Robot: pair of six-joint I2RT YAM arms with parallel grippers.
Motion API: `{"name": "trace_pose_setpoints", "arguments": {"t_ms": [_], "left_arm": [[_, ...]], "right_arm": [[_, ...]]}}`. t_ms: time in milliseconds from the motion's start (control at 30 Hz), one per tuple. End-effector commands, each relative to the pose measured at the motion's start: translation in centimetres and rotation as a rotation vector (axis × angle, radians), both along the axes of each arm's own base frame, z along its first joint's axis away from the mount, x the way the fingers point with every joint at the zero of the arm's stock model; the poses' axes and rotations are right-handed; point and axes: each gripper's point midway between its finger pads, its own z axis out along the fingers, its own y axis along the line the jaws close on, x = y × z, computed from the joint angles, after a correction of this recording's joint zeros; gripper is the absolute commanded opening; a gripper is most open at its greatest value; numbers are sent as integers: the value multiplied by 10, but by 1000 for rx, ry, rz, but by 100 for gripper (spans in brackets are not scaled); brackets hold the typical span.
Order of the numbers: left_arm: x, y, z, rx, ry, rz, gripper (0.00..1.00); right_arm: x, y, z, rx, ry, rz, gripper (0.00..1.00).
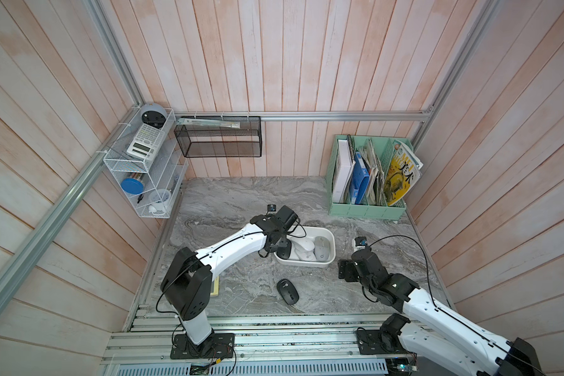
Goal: Take out the mouse from the storage box
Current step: Pick up the mouse from the storage box, then place the mouse at the center of the board.
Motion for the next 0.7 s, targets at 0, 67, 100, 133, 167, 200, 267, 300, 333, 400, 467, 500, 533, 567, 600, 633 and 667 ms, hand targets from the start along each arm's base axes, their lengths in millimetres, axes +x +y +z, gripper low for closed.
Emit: {"name": "trace_pose_setpoints", "arguments": {"t_ms": [0,67,100,133,167,200,267,300,333,400,467,500,533,567,600,633,667], "left_arm": [[3,20,-9,-28,24,21,57],[4,30,-20,-33,48,40,57],[5,33,-25,-37,57,48,57],[6,34,-29,-41,66,48,57],[7,34,-35,-45,75,52,57],[7,34,-40,-48,84,54,57],[8,32,-49,-48,102,52,57],[9,32,-55,-45,114,54,57],[9,31,-59,-44,124,55,57],[11,30,-69,-41,140,57,57],[12,30,-78,-33,154,60,57],[12,29,-81,-34,161,60,57],[12,28,-85,-31,167,60,57],[13,28,-88,-29,170,61,57],[13,27,-90,-29,174,60,57],[13,27,-92,-27,178,62,57],[14,27,-94,-28,180,63,57]], "right_arm": [[2,0,4,2,-4,-4,87],[2,0,4,2,-4,-4,87],[3,0,4,2,-4,-4,87],[3,0,4,1,-3,-4,87],[3,0,3,0,-1,-5,87],[3,1,3,0,-1,-4,87],[3,1,3,-3,3,-4,87],[3,1,2,-4,4,-4,87],[3,0,2,-6,5,-5,87],[3,1,2,-5,6,-4,87],[3,1,2,-5,5,-6,87],[3,1,2,-4,5,-6,87],[3,1,2,-4,6,-5,87],[3,1,2,-5,7,-5,87],[4,1,3,-5,5,-6,87],[3,1,2,-5,8,-5,87],[3,1,2,-6,9,-6,87]]}}
